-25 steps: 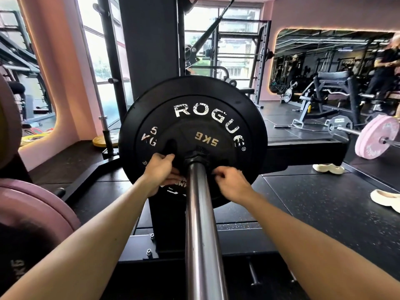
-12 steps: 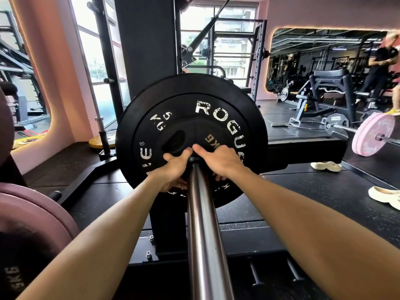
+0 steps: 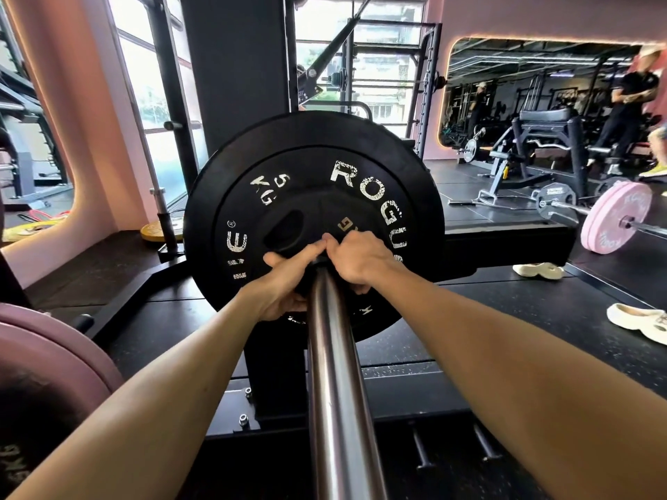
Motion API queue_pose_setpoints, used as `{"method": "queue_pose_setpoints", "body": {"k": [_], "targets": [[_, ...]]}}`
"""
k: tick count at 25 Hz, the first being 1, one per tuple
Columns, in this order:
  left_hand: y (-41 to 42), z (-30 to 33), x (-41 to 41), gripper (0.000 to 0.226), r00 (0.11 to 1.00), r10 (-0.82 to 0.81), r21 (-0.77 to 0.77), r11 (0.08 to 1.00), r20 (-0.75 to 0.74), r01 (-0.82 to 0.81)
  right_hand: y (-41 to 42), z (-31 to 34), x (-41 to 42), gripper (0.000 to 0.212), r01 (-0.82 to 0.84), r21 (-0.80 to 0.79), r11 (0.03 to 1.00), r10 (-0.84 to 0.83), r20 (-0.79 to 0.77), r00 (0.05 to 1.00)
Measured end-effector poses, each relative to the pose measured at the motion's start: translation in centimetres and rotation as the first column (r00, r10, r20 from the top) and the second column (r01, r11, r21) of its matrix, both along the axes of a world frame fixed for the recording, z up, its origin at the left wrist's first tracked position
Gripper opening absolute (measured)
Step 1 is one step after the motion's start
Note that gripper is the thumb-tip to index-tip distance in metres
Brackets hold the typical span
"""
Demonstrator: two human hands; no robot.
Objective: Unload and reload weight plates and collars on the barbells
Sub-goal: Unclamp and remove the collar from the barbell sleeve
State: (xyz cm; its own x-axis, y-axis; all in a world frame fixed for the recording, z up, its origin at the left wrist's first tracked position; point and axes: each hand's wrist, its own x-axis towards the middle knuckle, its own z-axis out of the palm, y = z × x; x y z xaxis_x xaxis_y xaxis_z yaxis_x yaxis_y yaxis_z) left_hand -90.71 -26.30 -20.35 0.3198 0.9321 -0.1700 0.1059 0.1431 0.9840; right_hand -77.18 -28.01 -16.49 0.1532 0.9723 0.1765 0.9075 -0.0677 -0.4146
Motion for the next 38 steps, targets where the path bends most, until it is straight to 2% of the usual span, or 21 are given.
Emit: {"method": "queue_pose_setpoints", "body": {"k": [2, 5, 6, 7, 8, 9, 10, 14, 17, 21, 27, 30, 32, 36, 38], "targets": [[0.1, -0.3, 0.4, 0.061, 0.996, 0.085, 0.024, 0.996, 0.042, -0.086, 0.1, 0.1, 0.3, 0.060, -0.021, 0.017, 1.000, 0.021, 0.007, 1.000], [0.2, -0.3, 0.8, 0.060, 0.983, 0.179, 0.056, 0.982, 0.050, -0.182, 0.4, -0.5, 0.7, 0.059, -0.060, 0.064, 0.996, 0.066, -0.098, 0.993], [0.0, -0.4, 0.9, 0.061, 0.983, 0.180, 0.053, 0.982, 0.049, -0.182, 0.4, -1.2, 1.1, 0.059, -0.049, 0.091, 0.995, 0.065, -0.181, 0.981], [-0.2, -0.6, 1.0, 0.062, 0.981, 0.181, 0.031, 0.982, 0.074, -0.184, 0.3, -2.1, 1.6, 0.059, -0.023, 0.113, 0.993, 0.060, -0.338, 0.939], [-0.3, -0.9, 1.1, 0.063, 0.970, 0.201, -0.003, 0.979, 0.134, -0.203, 0.0, -3.0, 2.0, 0.061, 0.006, 0.124, 0.992, 0.060, -0.519, 0.853], [-0.6, -1.4, 1.0, 0.064, 0.954, 0.227, -0.043, 0.974, 0.195, -0.223, -0.4, -3.8, 2.4, 0.064, 0.040, 0.124, 0.991, 0.049, -0.636, 0.770], [-0.6, -1.6, 0.9, 0.065, 0.940, 0.243, -0.056, 0.970, 0.241, -0.236, -0.6, -4.4, 2.7, 0.065, 0.047, 0.125, 0.991, 0.052, -0.683, 0.729], [-0.7, -1.5, 0.6, 0.048, 0.959, 0.160, -0.053, 0.987, 0.234, -0.152, -1.0, -3.3, 3.0, 0.059, -0.085, 0.033, 0.996, 0.083, -0.713, 0.697], [-2.3, -1.2, 0.3, 0.039, 0.978, 0.115, -0.068, 0.992, 0.173, -0.104, -3.2, -2.2, 2.7, 0.056, -0.098, -0.068, 0.993, 0.023, -0.700, 0.714], [-6.1, -0.6, 0.0, 0.038, 0.983, 0.065, -0.075, 0.996, 0.174, -0.053, -6.8, -1.3, 2.0, 0.055, -0.099, -0.130, 0.987, -0.020, -0.697, 0.717], [-14.0, -0.8, -1.1, 0.042, 0.986, 0.038, -0.094, 0.995, 0.162, -0.023, -15.3, -1.4, 1.1, 0.056, -0.087, -0.145, 0.986, -0.034, -0.676, 0.736], [-18.7, -1.0, -1.8, 0.058, 0.985, -0.029, -0.119, 0.992, 0.172, 0.050, -20.0, -1.5, 0.5, 0.059, -0.104, -0.168, 0.980, -0.041, -0.685, 0.727], [-22.5, -1.0, -2.4, 0.067, 0.983, -0.045, -0.119, 0.991, 0.177, 0.067, -23.7, -1.7, 0.2, 0.056, -0.102, -0.162, 0.982, -0.040, -0.695, 0.718], [-29.6, -1.0, -3.2, 0.068, 0.974, -0.039, -0.125, 0.990, 0.222, 0.068, -30.5, -1.8, -0.3, 0.050, -0.093, -0.163, 0.982, -0.050, -0.704, 0.709], [-32.4, -0.8, -3.6, 0.070, 0.979, -0.043, -0.134, 0.988, 0.199, 0.071, -33.2, -1.4, -0.6, 0.047, -0.104, -0.186, 0.977, -0.054, -0.689, 0.723]]}}
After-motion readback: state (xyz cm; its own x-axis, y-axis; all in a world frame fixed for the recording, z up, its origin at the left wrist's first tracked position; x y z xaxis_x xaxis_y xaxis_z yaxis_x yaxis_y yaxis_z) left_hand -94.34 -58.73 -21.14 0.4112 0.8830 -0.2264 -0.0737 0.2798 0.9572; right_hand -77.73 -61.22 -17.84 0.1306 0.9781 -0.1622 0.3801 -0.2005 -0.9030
